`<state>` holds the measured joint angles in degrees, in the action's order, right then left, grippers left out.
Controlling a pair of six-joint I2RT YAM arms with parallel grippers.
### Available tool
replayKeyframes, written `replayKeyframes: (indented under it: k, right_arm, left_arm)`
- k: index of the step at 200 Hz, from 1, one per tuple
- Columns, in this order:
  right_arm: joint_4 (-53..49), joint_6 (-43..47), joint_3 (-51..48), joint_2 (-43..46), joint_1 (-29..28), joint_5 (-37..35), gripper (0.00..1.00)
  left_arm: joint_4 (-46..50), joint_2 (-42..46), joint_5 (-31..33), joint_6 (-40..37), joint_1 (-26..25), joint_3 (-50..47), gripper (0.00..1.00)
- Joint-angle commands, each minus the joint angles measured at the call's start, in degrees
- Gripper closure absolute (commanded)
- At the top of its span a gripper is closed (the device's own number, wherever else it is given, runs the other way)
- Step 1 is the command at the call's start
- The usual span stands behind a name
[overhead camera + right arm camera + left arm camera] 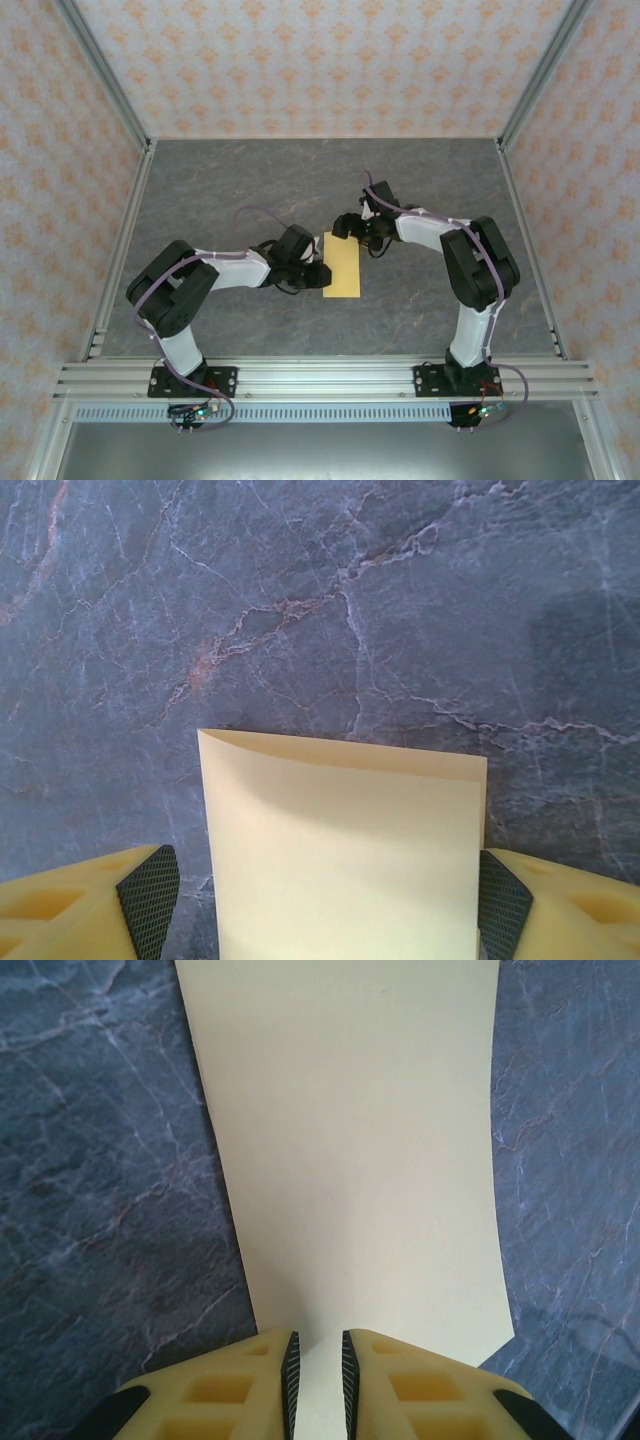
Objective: Fold a paper plane with a square sheet of paper (fold left side to right side)
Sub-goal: Fold the triangle a second time at the center of the table.
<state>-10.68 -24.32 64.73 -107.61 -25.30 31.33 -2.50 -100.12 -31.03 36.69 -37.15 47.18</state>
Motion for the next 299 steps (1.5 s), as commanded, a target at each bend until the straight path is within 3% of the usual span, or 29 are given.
replayKeyframes:
  k: [1,34,62,82,130,185,235,299]
  right_arm:
    - [1.31,0.82,0.29,-0.5,0.1,0.33,0.2]
    - [3.25,-0.09,-1.05,-0.03,0.19,3.18,0.21]
    - [4.12,0.22,-2.3,1.11,0.26,5.59,0.32]
    - [3.09,1.45,-2.94,2.15,0.31,4.75,0.37]
    - [2.15,1.79,-4.97,4.33,0.51,5.67,0.39]
    - [6.67,-5.0,-9.42,9.56,0.51,11.49,0.45]
    - [3.62,-10.36,-9.44,10.96,0.44,13.99,0.54]
    - [2.52,-12.79,-9.21,11.98,0.07,14.08,0.54]
  left_arm:
    - [-1.01,0.8,1.49,0.59,-0.56,-0.74,0.79]
    - [-0.94,0.82,1.49,0.58,-0.56,-0.63,0.79]
    - [-1.28,2.07,1.43,0.61,-0.56,-0.73,0.78]
    - [-0.56,4.84,2.14,-0.35,-0.56,-0.52,0.67]
    - [5.16,16.24,8.08,-5.42,-0.56,-1.43,0.5]
    - [3.11,27.41,10.49,-14.19,-1.7,-7.84,0.4]
    - [5.93,31.83,15.31,-21.86,-9.47,-8.86,0.34]
    - [8.12,18.08,25.43,-22.89,-21.17,-0.05,0.33]
